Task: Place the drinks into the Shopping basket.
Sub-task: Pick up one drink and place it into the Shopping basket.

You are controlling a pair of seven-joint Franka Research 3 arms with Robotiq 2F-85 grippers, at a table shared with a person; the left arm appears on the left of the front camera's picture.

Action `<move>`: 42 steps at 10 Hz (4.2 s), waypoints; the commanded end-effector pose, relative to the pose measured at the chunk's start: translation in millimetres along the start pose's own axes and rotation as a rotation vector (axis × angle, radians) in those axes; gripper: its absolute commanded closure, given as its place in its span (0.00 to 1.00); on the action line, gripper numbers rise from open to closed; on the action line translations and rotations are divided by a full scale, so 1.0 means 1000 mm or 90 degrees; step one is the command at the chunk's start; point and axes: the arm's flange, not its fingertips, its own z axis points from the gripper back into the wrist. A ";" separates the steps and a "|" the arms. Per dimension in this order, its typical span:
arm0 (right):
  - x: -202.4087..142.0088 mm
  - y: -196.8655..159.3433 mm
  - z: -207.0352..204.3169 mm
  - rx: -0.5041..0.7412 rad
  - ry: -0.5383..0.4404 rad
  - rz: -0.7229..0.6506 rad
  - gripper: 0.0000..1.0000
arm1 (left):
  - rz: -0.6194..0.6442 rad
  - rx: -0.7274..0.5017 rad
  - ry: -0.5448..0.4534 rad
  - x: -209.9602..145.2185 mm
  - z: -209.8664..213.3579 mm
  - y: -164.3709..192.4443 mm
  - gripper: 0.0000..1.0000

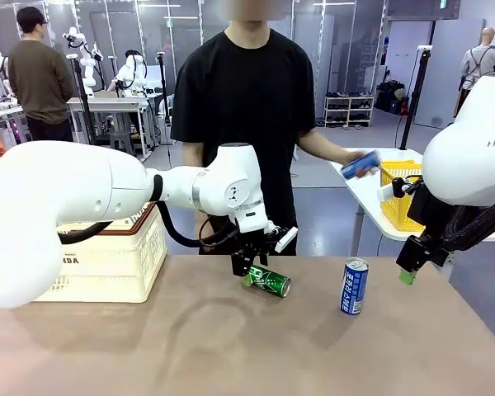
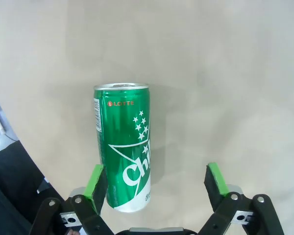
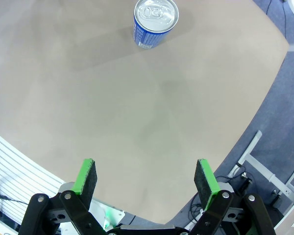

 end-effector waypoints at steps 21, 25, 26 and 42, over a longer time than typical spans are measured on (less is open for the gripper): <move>0.000 -0.001 0.000 -0.002 0.001 0.001 0.00 | -0.005 -0.045 0.028 -0.001 -0.032 0.051 0.35; 0.000 -0.001 0.000 -0.002 0.001 0.001 0.00 | 0.017 -0.055 0.022 0.004 -0.035 0.053 0.73; 0.000 -0.001 0.000 -0.002 0.001 0.001 0.00 | 0.025 -0.052 0.020 0.005 -0.029 0.051 0.98; 0.000 -0.001 0.000 -0.002 0.001 0.001 0.00 | 0.218 0.052 -0.012 -0.143 0.264 -0.163 1.00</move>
